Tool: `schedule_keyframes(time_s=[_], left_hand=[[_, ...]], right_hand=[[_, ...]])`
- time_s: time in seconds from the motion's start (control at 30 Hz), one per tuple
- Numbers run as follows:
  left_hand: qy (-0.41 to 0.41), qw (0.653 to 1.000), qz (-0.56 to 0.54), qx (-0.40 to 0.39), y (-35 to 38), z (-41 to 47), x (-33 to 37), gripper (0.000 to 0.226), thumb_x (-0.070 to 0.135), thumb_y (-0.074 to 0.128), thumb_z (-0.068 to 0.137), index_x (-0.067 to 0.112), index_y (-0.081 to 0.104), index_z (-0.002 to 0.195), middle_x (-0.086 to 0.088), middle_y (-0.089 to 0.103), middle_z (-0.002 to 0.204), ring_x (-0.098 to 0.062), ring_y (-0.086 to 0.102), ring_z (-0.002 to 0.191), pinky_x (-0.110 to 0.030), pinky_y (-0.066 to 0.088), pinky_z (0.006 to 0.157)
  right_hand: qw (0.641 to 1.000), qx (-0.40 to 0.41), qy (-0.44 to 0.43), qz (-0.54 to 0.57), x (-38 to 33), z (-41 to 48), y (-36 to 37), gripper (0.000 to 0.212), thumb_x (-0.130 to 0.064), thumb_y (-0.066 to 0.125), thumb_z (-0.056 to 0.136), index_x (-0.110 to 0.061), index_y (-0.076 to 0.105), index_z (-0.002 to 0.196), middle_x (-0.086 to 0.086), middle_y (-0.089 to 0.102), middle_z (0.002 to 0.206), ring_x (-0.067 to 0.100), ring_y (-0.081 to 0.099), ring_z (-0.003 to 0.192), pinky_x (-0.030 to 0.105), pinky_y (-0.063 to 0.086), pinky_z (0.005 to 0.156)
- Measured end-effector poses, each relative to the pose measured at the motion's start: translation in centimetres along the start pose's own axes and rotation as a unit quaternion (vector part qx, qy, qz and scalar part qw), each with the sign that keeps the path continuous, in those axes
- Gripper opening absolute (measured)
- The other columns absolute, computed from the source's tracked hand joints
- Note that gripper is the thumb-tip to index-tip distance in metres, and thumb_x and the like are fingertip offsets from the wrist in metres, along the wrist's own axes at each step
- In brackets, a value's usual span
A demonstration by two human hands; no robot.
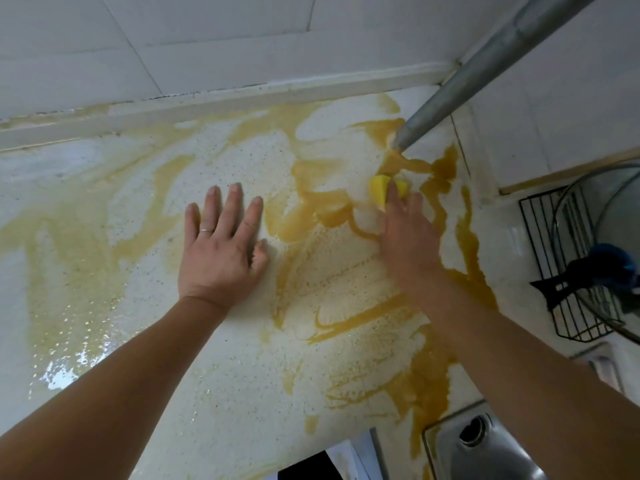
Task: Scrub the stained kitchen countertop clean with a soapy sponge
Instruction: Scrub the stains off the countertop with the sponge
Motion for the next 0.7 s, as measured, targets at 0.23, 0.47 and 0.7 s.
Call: schedule_keyframes(time_s=[0.23,0.47,0.7], left_hand=[[0.01,1.0,-0.002,0.025,-0.5,0.5,0.3,0.067,0.05,0.026,0.102,0.027,0.019,0.165,-0.007,0.007,0.173,-0.032,-0.004,0.16,-0.056,-0.001,0.128],[0.039,0.999,-0.004,0.026,-0.8,2.1,1.3,0.068,0.046,0.031,0.1,0.024,0.022,0.164,-0.008,0.011,0.173,-0.033,0.003,0.159,-0.054,0.001,0.128],[0.052,0.997,-0.019,0.05,-1.4,3.0,1.8,0.068,0.041,0.036,0.097,0.022,0.03,0.162,-0.011,0.018,0.171,-0.035,0.009,0.158,-0.055,0.005,0.128]], right_hand=[[0.974,0.03,0.22,0.054,10.0,6.1,-1.4,0.053,-0.023,0.04,0.105,-0.009,0.027,0.154,0.02,0.036,0.152,0.034,0.041,0.136,0.044,0.046,0.095],[0.998,0.048,0.005,0.041,4.8,2.5,-0.3,0.058,-0.024,0.057,0.097,-0.023,0.037,0.151,0.015,0.047,0.13,0.033,0.057,0.102,0.039,0.05,0.069],[0.993,0.052,0.103,-0.015,12.1,4.2,-1.0,0.047,-0.025,0.052,0.099,-0.01,0.045,0.143,0.019,0.049,0.131,0.038,0.062,0.098,0.04,0.05,0.068]])
Point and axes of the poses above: each hand's wrist, its own z-axis towards the middle knuckle, its own y-axis out of the palm, x = y × z, the point moved 10 cm from there along z, towards the middle knuckle
